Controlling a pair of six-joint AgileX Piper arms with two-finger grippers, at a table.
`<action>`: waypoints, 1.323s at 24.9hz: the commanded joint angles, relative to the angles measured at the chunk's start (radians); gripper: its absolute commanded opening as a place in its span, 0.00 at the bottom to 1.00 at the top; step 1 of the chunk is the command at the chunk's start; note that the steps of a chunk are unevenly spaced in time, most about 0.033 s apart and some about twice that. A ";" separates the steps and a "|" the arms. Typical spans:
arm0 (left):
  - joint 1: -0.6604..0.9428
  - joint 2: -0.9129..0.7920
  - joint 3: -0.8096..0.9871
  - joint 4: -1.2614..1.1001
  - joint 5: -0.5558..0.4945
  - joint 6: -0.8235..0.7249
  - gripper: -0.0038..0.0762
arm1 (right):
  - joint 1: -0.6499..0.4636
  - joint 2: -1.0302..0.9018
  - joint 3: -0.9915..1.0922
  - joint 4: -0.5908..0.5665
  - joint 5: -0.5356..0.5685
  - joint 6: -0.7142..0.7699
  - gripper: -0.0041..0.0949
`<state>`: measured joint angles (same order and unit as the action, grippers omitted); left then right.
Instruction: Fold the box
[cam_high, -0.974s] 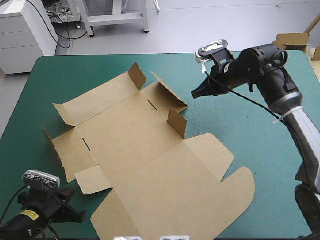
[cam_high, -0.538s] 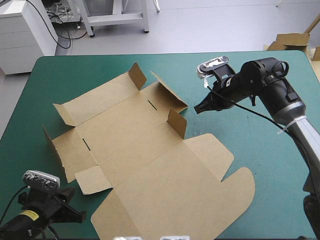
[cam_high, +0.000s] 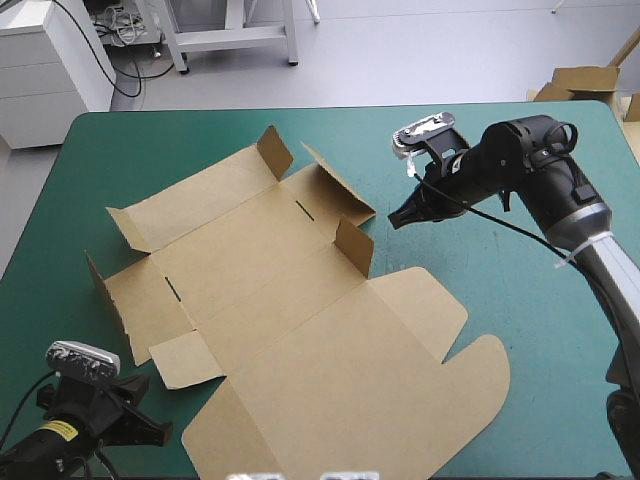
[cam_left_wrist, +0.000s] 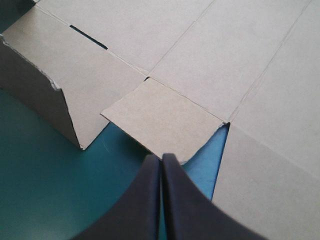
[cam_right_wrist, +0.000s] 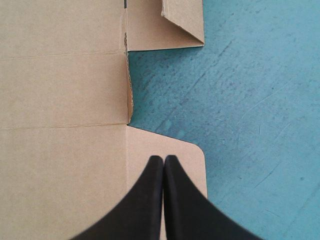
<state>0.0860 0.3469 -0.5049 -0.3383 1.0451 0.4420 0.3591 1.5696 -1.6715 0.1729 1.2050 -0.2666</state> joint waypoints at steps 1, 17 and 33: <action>0.000 0.011 -0.029 -0.032 -0.048 0.001 0.04 | -0.004 -0.047 -0.023 0.000 -0.038 -0.001 0.03; 0.000 0.011 -0.029 -0.032 -0.048 -0.001 0.04 | -0.003 0.015 -0.023 0.109 -0.067 -0.026 0.72; 0.000 0.011 -0.029 -0.032 -0.048 -0.001 0.04 | 0.040 0.223 -0.023 0.222 -0.148 -0.180 0.72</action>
<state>0.0860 0.3469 -0.5049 -0.3383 1.0441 0.4420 0.3817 1.8077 -1.6715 0.3608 1.1247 -0.4048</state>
